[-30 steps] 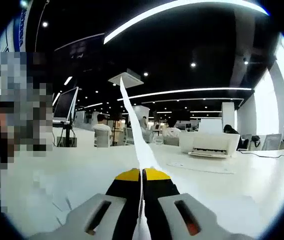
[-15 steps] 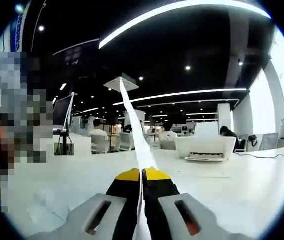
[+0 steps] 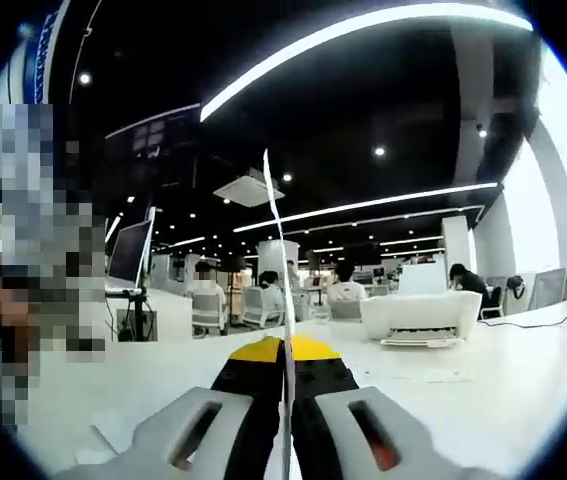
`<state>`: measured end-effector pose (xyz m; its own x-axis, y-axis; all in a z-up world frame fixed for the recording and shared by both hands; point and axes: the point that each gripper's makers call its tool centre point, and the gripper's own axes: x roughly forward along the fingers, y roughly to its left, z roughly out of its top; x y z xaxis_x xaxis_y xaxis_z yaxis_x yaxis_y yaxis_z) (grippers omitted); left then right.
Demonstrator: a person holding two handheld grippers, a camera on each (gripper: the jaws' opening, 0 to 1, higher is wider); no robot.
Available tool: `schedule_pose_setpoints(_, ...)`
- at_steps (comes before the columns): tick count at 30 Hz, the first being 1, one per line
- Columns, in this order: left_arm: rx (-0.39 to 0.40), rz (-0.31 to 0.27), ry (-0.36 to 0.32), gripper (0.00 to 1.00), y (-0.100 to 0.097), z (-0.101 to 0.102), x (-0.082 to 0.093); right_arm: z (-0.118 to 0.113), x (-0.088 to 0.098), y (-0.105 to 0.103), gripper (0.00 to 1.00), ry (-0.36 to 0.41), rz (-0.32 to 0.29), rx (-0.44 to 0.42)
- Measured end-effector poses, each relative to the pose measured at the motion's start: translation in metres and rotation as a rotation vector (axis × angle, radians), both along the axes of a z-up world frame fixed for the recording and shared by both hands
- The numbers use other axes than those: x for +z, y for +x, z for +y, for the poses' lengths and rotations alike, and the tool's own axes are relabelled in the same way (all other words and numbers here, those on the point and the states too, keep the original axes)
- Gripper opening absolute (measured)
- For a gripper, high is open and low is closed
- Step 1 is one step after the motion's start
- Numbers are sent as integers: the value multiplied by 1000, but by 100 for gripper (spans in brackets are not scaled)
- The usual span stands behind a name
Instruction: Organize the stack of printing papers by aligning and flattening the scattered papers on the table
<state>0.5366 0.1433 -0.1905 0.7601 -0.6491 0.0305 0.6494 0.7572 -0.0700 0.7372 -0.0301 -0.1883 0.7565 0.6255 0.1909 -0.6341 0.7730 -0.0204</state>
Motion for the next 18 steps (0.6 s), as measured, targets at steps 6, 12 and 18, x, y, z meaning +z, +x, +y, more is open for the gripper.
schedule_pose_setpoints(6, 4, 2, -2, 97, 9, -1, 2, 1, 11, 3, 0, 41, -5, 24)
schedule_pose_setpoints(12, 1, -1, -7, 97, 22, -1, 6, 2, 25, 3, 0, 60, -23, 40)
schedule_pose_setpoints(18, -5, 6, -34, 97, 31, -1, 5, 9, 45, -7, 0, 93, -54, 58)
